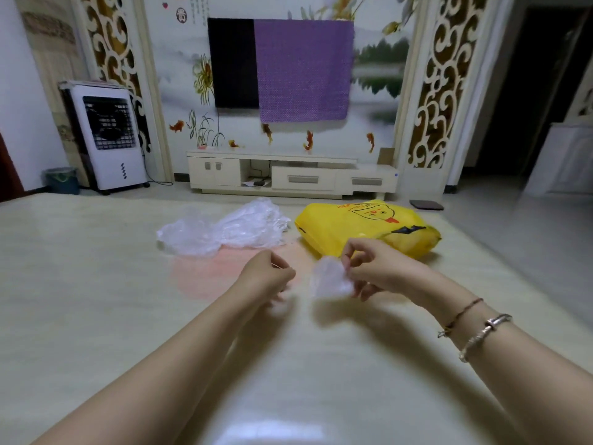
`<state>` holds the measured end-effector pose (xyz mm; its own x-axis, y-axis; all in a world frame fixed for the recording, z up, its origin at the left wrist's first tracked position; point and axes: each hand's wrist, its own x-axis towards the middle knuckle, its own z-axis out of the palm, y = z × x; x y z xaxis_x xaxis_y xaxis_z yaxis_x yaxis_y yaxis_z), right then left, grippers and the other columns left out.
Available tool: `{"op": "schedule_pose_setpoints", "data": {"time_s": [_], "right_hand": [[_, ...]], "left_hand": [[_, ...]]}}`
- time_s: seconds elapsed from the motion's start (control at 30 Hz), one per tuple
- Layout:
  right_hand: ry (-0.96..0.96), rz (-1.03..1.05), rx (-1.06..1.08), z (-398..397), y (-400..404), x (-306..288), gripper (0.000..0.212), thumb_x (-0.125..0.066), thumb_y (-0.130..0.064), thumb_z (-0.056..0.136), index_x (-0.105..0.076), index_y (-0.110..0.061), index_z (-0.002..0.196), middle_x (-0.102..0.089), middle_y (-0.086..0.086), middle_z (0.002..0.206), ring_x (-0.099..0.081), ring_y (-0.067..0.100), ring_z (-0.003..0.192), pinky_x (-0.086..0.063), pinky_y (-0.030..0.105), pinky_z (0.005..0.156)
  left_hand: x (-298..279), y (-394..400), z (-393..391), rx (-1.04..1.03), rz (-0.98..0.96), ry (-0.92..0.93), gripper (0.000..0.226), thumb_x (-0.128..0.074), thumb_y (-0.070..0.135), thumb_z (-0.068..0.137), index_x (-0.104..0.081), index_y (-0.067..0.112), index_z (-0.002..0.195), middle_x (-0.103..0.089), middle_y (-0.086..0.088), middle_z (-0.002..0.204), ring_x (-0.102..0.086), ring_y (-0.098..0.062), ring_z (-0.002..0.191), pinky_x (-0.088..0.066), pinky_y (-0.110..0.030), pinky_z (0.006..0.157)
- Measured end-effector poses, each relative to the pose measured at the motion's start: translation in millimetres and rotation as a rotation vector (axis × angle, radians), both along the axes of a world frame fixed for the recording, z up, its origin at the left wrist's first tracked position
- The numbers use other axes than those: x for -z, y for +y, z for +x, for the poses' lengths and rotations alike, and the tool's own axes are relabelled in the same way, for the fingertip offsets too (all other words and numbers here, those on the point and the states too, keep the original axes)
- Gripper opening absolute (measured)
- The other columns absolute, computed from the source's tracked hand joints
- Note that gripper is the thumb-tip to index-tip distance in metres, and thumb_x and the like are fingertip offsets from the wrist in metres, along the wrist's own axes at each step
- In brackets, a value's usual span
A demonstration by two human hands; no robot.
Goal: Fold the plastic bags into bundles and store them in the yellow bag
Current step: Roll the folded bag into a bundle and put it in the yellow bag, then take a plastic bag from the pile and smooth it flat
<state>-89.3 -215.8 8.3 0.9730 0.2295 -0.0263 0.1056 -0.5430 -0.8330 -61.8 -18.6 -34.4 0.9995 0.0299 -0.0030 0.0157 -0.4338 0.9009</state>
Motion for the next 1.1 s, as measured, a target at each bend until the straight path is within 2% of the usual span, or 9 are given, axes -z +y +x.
{"op": "schedule_pose_setpoints", "data": {"time_s": [0.13, 0.2, 0.3, 0.47, 0.57, 0.73, 0.83, 0.97, 1.1], "right_hand": [[-0.069, 0.017, 0.11, -8.1, -47.6, 12.4, 0.028, -0.039, 0.016, 0.084, -0.052, -0.006, 0.073, -0.058, 0.013, 0.069, -0.065, 0.021, 0.056, -0.055, 0.037, 0.064], [-0.14, -0.018, 0.133, -5.0, -57.6, 21.2, 0.029, -0.044, 0.014, 0.082, -0.057, -0.009, 0.07, -0.062, 0.01, 0.071, -0.07, 0.026, 0.071, -0.053, 0.037, 0.071], [-0.255, -0.061, 0.145, 4.3, -65.5, 32.2, 0.029, -0.058, 0.003, 0.083, -0.066, -0.023, 0.076, -0.071, 0.005, 0.09, -0.068, 0.017, 0.08, -0.05, 0.032, 0.071], [-0.363, -0.096, 0.099, 31.9, -54.5, 41.6, 0.03, -0.05, 0.0, 0.087, -0.066, -0.021, 0.101, -0.06, 0.004, 0.112, -0.059, 0.015, 0.104, -0.047, 0.027, 0.093], [-0.258, -0.215, 0.053, 51.0, -37.7, 45.1, 0.036, -0.047, -0.006, 0.085, -0.063, -0.009, 0.117, -0.062, 0.005, 0.118, -0.056, 0.019, 0.111, -0.044, 0.035, 0.1], [-0.129, -0.284, 0.092, 80.6, -19.4, 44.5, 0.027, -0.046, -0.008, 0.094, -0.059, -0.009, 0.117, -0.063, 0.017, 0.117, -0.058, 0.033, 0.106, -0.046, 0.041, 0.095], [-0.13, -0.275, 0.065, 78.3, -17.6, 41.2, 0.034, -0.045, -0.004, 0.091, -0.058, -0.014, 0.121, -0.061, 0.012, 0.119, -0.056, 0.03, 0.108, -0.045, 0.034, 0.092], [-0.228, -0.407, -0.033, 61.9, -29.1, 45.8, 0.058, -0.041, 0.0, 0.086, -0.043, -0.015, 0.143, -0.042, 0.006, 0.147, -0.036, 0.022, 0.137, -0.028, 0.029, 0.112], [-0.333, -0.492, -0.041, 36.7, -47.9, 45.0, 0.068, -0.038, 0.005, 0.085, -0.036, -0.021, 0.148, -0.024, -0.001, 0.157, -0.017, 0.015, 0.146, -0.013, 0.023, 0.116]], "left_hand": [[9.9, -46.2, 7.9, 0.073, 0.081, -0.084, 0.028, -0.072, 0.037, 0.081, -0.054, 0.015, 0.08, -0.063, -0.002, 0.074, -0.064, -0.021, 0.073, -0.053, -0.036, 0.069], [12.4, -62.3, 12.3, 0.073, 0.124, -0.143, 0.034, -0.071, 0.044, 0.08, -0.051, 0.019, 0.072, -0.059, 0.002, 0.068, -0.057, -0.017, 0.066, -0.046, -0.034, 0.064], [16.3, -82.0, 20.6, 0.011, 0.156, -0.226, 0.032, -0.065, 0.039, 0.085, -0.047, 0.019, 0.068, -0.051, 0.005, 0.065, -0.05, -0.018, 0.067, -0.034, -0.031, 0.058], [27.7, -86.4, 34.3, 0.051, 0.137, -0.295, 0.022, -0.043, 0.033, 0.071, -0.05, 0.013, 0.066, -0.055, -0.003, 0.066, -0.056, -0.032, 0.078, -0.043, -0.038, 0.067], [29.3, -84.2, 38.0, 0.176, 0.131, -0.278, 0.014, -0.042, 0.029, 0.065, -0.044, 0.016, 0.06, -0.044, 0.004, 0.057, -0.047, -0.028, 0.07, -0.034, -0.036, 0.062], [27.0, -71.2, 41.7, 0.239, -0.036, -0.168, 0.032, -0.052, 0.029, 0.07, -0.068, 0.004, 0.082, -0.066, -0.01, 0.077, -0.053, -0.014, 0.074, -0.041, -0.03, 0.071], [22.9, -65.0, 37.9, 0.213, -0.092, -0.14, 0.021, -0.06, 0.017, 0.085, -0.07, -0.001, 0.086, -0.07, -0.015, 0.084, -0.055, -0.012, 0.074, -0.038, -0.024, 0.067], [21.9, -68.4, 35.3, 0.187, -0.1, -0.155, 0.026, -0.061, 0.024, 0.08, -0.069, 0.0, 0.081, -0.068, -0.018, 0.082, -0.052, -0.012, 0.07, -0.036, -0.025, 0.064], [21.7, -70.6, 30.3, 0.145, -0.092, -0.165, 0.046, -0.061, 0.037, 0.067, -0.063, -0.006, 0.083, -0.064, -0.023, 0.079, -0.05, -0.015, 0.069, -0.036, -0.029, 0.065]]}}
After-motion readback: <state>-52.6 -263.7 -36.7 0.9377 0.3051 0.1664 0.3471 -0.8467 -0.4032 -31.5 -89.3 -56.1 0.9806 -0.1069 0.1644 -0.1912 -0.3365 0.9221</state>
